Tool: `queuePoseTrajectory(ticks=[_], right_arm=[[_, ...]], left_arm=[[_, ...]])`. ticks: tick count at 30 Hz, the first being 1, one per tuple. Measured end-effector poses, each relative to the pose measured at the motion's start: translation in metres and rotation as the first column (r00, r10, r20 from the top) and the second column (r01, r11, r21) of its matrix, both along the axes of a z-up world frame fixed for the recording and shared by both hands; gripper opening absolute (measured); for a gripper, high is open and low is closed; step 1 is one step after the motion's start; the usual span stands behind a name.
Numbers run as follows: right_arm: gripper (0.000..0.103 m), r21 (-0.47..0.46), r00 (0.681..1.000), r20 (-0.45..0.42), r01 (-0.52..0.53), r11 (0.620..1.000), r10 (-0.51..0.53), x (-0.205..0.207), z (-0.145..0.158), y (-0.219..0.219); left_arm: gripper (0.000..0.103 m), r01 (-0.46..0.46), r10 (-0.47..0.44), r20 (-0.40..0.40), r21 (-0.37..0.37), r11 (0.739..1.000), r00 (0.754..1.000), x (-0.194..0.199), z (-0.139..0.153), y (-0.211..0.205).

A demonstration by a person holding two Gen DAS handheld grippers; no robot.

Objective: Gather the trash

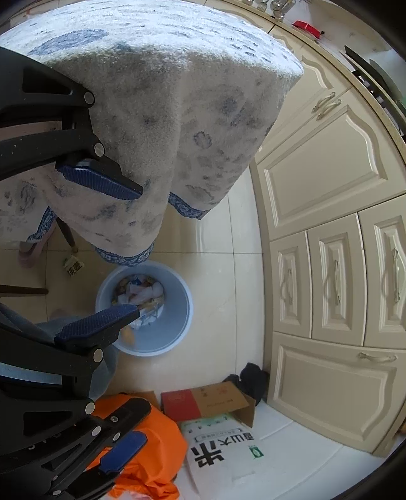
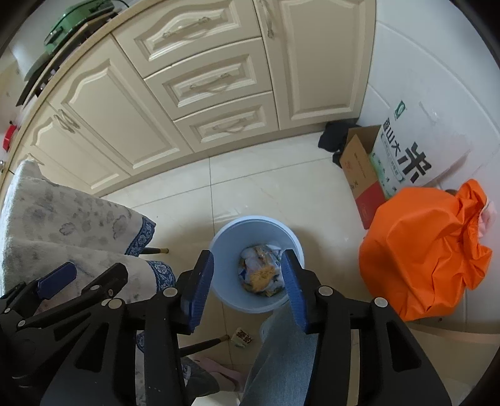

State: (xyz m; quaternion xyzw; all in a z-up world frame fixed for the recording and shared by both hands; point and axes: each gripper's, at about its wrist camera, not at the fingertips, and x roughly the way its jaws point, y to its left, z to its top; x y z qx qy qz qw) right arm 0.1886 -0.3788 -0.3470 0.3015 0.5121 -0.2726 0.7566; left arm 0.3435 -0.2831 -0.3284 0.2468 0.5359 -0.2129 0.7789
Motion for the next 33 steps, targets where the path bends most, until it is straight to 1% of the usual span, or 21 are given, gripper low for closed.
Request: queuePoseTrajectory(ticks=[7, 14, 15, 16, 18, 20, 22, 27, 31, 33], right_arm=[[0.047, 0.012, 0.999, -0.032, 0.017, 1.0, -0.017, -0.005, -0.003, -0.001], [0.047, -0.015, 0.999, -0.032, 0.028, 0.999, -0.029, -0.013, 0.008, -0.001], [0.049, -0.016, 0.999, -0.032, 0.029, 0.999, -0.03, -0.014, 0.009, -0.001], [0.055, -0.018, 0.999, -0.031, 0.031, 0.999, -0.032, -0.015, 0.011, -0.001], [0.063, -0.028, 0.999, -0.022, 0.036, 0.999, -0.036, -0.019, 0.016, -0.001], [0.065, -0.046, 0.999, -0.019, 0.039, 0.998, -0.04, -0.023, 0.022, 0.001], [0.071, -0.05, 0.999, -0.019, 0.046, 0.998, -0.047, -0.026, 0.027, 0.001], [0.076, -0.07, 0.999, 0.018, 0.032, 0.997, -0.03, -0.032, 0.043, 0.003], [0.08, -0.15, 0.997, 0.067, -0.022, 0.988, 0.032, -0.033, 0.066, 0.014], [0.082, -0.179, 0.994, 0.089, -0.042, 0.983, 0.059, -0.033, 0.077, 0.018]], left_arm=[[0.066, 0.006, -0.006, -0.006, -0.007, 1.0, 1.0, 0.0, 0.002, 0.002], [0.066, 0.009, -0.009, 0.0, -0.02, 1.0, 1.0, -0.006, 0.013, 0.005], [0.066, 0.01, -0.01, 0.003, -0.023, 1.0, 1.0, -0.009, 0.016, 0.006], [0.067, 0.012, -0.012, 0.005, -0.026, 1.0, 1.0, -0.011, 0.018, 0.007], [0.067, 0.012, -0.012, 0.013, -0.029, 1.0, 1.0, -0.016, 0.024, 0.01], [0.067, 0.014, -0.013, 0.017, -0.036, 0.999, 1.0, -0.021, 0.03, 0.013], [0.067, 0.013, -0.011, 0.031, -0.044, 0.999, 0.999, -0.027, 0.038, 0.018], [0.067, 0.004, 0.0, 0.065, -0.063, 0.998, 0.998, -0.046, 0.061, 0.032], [0.068, -0.019, 0.028, 0.101, -0.092, 0.996, 0.994, -0.062, 0.083, 0.051], [0.07, -0.037, 0.049, 0.121, -0.104, 0.994, 0.991, -0.069, 0.095, 0.061]])
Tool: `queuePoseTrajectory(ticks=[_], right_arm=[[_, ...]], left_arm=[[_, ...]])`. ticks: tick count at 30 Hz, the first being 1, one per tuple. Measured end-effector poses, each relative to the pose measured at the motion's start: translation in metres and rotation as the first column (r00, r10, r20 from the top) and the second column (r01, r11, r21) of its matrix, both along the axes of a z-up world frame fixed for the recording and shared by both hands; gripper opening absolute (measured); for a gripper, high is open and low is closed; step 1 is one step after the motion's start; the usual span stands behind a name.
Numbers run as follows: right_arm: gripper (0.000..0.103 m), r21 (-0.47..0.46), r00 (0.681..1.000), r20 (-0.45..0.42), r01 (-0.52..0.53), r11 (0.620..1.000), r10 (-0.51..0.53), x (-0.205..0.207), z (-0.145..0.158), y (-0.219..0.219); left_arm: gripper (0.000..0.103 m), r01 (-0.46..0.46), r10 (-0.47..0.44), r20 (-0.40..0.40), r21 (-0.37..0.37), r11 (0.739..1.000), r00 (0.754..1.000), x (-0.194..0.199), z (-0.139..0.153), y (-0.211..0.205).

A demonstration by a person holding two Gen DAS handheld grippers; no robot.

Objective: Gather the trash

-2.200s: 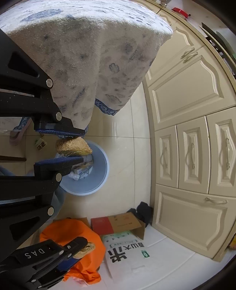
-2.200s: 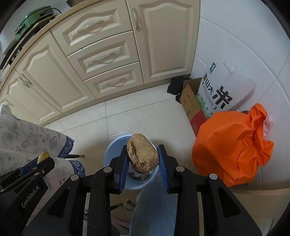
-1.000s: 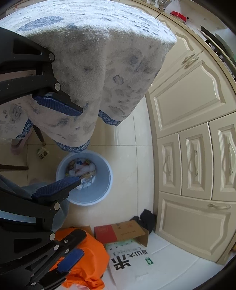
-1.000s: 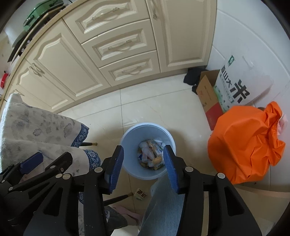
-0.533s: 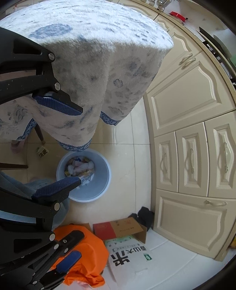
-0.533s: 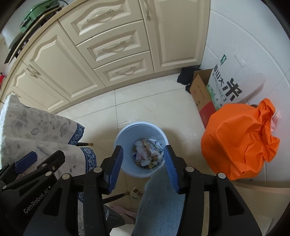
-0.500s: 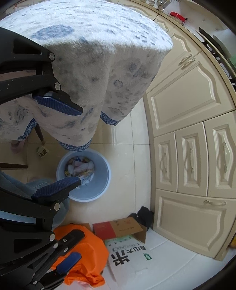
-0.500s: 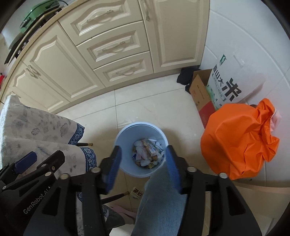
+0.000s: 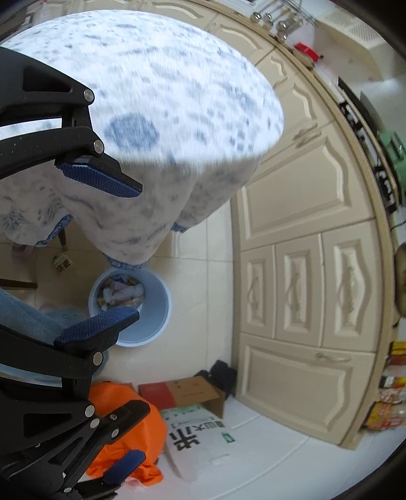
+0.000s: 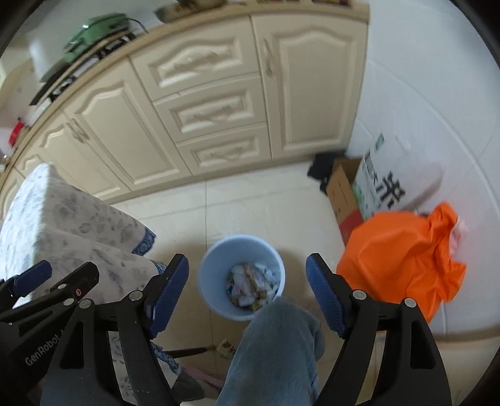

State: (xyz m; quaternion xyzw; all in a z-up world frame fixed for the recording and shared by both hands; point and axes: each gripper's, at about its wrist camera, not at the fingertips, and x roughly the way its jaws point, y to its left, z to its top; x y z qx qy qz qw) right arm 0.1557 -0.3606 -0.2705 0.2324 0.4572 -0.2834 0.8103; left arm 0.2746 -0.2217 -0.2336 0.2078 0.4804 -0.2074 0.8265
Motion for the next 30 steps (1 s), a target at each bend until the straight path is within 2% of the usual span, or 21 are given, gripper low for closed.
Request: queuePoseTrajectory(ticks=[4, 7, 12, 16, 21, 25, 28, 30], right_arm=[[0.088, -0.062, 0.995, 0.078, -0.057, 0.996, 0.062, 0.002, 0.028, 0.01], [0.088, -0.107, 0.986, 0.122, -0.103, 0.989, 0.116, 0.009, 0.049, 0.021], [0.092, -0.156, 0.95, 0.196, -0.214, 0.964, 0.243, 0.011, 0.086, 0.048], [0.096, -0.22, 0.916, 0.242, -0.27, 0.938, 0.32, 0.008, 0.116, 0.071], [0.102, -0.247, 0.877, 0.29, -0.318, 0.915, 0.383, 0.004, 0.143, 0.092], [0.103, -0.239, 0.849, 0.332, -0.345, 0.908, 0.41, -0.002, 0.159, 0.101], [0.103, -0.29, 0.841, 0.334, -0.337, 0.896, 0.425, -0.008, 0.171, 0.111], [0.103, -0.311, 0.824, 0.347, -0.35, 0.884, 0.448, -0.014, 0.179, 0.117]], left_arm=[[0.071, -0.054, 0.055, 0.055, -0.029, 0.998, 0.997, -0.017, 0.03, 0.025], [0.077, -0.103, 0.107, 0.111, -0.047, 0.994, 0.988, -0.03, 0.056, 0.047], [0.082, -0.189, 0.207, 0.169, -0.117, 0.975, 0.964, -0.057, 0.098, 0.085], [0.087, -0.266, 0.303, 0.227, -0.18, 0.947, 0.926, -0.085, 0.132, 0.119], [0.095, -0.335, 0.395, 0.297, -0.234, 0.913, 0.869, -0.131, 0.165, 0.149], [0.095, -0.396, 0.478, 0.304, -0.295, 0.87, 0.824, -0.166, 0.183, 0.174], [0.095, -0.434, 0.534, 0.315, -0.336, 0.836, 0.784, -0.187, 0.193, 0.189], [0.095, -0.453, 0.564, 0.334, -0.357, 0.817, 0.755, -0.203, 0.199, 0.199]])
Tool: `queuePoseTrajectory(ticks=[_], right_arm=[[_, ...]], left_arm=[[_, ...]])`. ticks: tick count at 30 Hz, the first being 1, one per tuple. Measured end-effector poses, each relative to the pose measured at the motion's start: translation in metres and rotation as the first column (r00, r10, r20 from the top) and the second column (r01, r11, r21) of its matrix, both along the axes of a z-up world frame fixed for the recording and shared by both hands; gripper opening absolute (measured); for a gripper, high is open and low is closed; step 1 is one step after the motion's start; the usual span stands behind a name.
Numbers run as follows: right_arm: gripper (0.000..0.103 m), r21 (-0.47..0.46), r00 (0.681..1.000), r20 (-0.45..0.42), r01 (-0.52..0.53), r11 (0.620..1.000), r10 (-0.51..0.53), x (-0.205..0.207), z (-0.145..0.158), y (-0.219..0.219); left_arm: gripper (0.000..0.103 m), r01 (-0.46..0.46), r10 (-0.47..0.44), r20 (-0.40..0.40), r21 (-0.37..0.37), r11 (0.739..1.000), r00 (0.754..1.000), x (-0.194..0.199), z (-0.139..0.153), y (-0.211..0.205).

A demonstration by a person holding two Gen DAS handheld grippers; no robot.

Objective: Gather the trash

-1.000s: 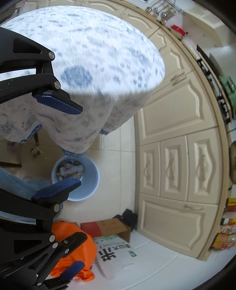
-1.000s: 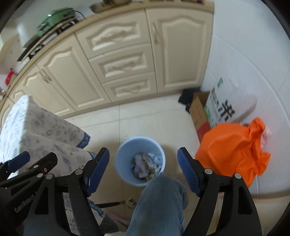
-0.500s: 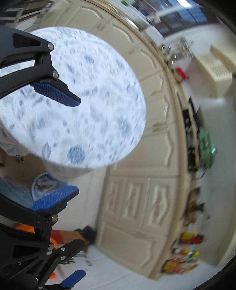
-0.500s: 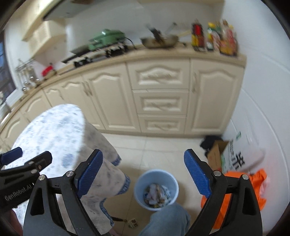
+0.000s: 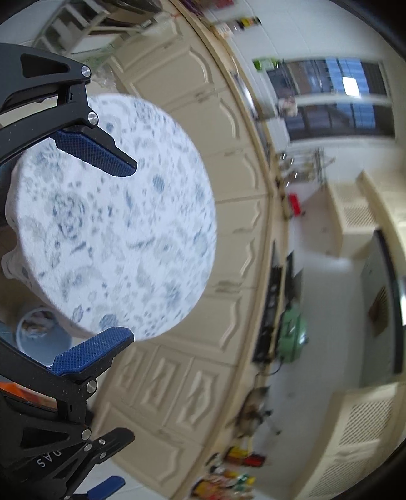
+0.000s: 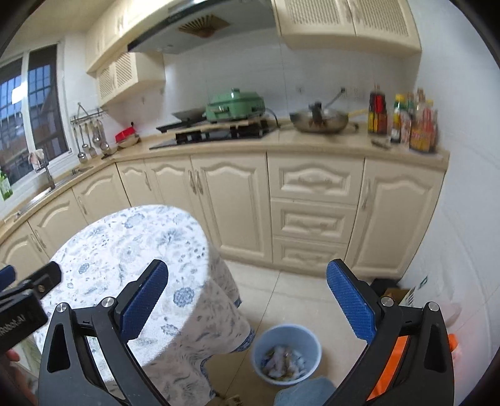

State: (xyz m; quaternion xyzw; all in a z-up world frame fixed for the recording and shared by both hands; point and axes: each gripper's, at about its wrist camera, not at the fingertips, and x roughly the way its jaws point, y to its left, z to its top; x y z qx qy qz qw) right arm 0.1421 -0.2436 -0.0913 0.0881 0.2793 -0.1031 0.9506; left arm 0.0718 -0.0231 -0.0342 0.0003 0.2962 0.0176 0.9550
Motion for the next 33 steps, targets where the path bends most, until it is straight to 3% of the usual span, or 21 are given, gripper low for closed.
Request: queuePoseTrajectory(ticks=[8, 17, 23, 33], right_arm=[[0.103, -0.063, 0.994, 0.103, -0.036, 0.997, 0.042, -0.029, 0.031, 0.021], [0.103, -0.104, 0.99, 0.136, -0.013, 0.994, 0.027, -0.054, 0.051, 0.022], [0.103, -0.136, 0.987, 0.158, -0.009, 0.991, 0.031, -0.067, 0.056, 0.024], [0.103, -0.155, 0.984, 0.173, -0.021, 0.988, 0.048, -0.075, 0.062, 0.026]], left_arm=[[0.096, -0.022, 0.024, 0.082, -0.02, 1.0, 0.996, -0.054, 0.015, 0.007], [0.098, -0.003, 0.005, 0.114, -0.019, 1.0, 0.994, -0.089, 0.022, 0.002], [0.102, -0.016, 0.02, 0.157, -0.028, 0.999, 0.987, -0.099, 0.025, 0.001], [0.102, -0.042, 0.047, 0.16, -0.032, 0.999, 0.986, -0.098, 0.018, 0.001]])
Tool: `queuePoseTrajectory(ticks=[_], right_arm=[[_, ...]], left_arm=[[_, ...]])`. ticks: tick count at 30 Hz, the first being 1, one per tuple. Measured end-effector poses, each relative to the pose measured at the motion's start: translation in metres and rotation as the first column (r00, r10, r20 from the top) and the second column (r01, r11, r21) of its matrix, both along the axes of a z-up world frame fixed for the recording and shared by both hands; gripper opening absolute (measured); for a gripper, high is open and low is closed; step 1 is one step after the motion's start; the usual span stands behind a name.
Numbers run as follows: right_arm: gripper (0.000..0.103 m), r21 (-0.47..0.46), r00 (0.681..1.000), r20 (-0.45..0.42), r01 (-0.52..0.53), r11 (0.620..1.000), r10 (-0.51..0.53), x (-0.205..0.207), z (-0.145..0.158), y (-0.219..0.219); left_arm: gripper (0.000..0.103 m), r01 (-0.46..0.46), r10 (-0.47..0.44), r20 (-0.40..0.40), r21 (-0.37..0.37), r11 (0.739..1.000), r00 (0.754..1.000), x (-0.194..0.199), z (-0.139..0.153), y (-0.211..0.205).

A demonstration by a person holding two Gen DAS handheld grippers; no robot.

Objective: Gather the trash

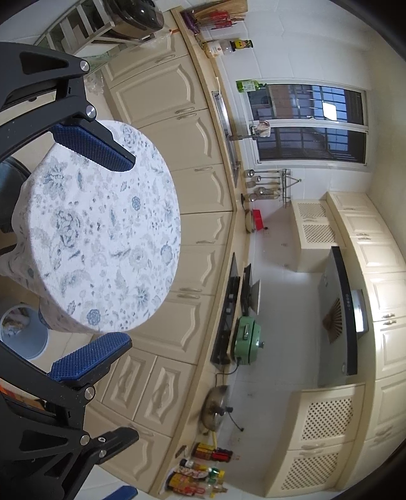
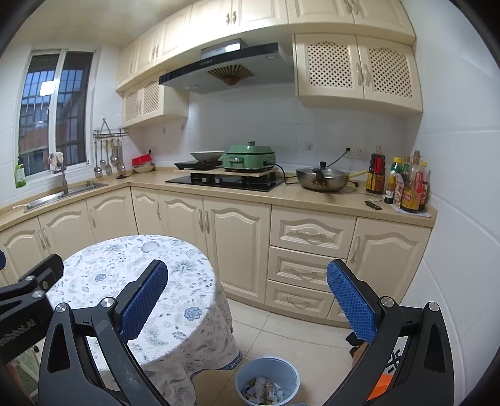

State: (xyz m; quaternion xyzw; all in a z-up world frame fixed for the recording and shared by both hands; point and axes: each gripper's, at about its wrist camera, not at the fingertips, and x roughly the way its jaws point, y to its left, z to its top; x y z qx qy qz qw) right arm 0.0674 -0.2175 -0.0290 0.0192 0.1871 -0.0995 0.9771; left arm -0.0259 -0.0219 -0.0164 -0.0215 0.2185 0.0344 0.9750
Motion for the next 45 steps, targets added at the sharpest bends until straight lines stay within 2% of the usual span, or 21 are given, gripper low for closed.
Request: queuePoseTrajectory(ticks=[15, 45], right_arm=[[0.103, -0.042, 1.0, -0.023, -0.02, 0.999, 0.019, 0.007, 0.003, 0.011], [0.103, -0.035, 0.999, -0.039, 0.014, 0.999, -0.015, -0.002, 0.003, 0.009]], left_arm=[[0.102, -0.002, 0.001, -0.029, -0.017, 1.0, 1.0, 0.009, -0.005, 0.008], [0.102, 0.018, -0.019, -0.036, -0.031, 0.999, 0.999, -0.003, -0.004, 0.006]])
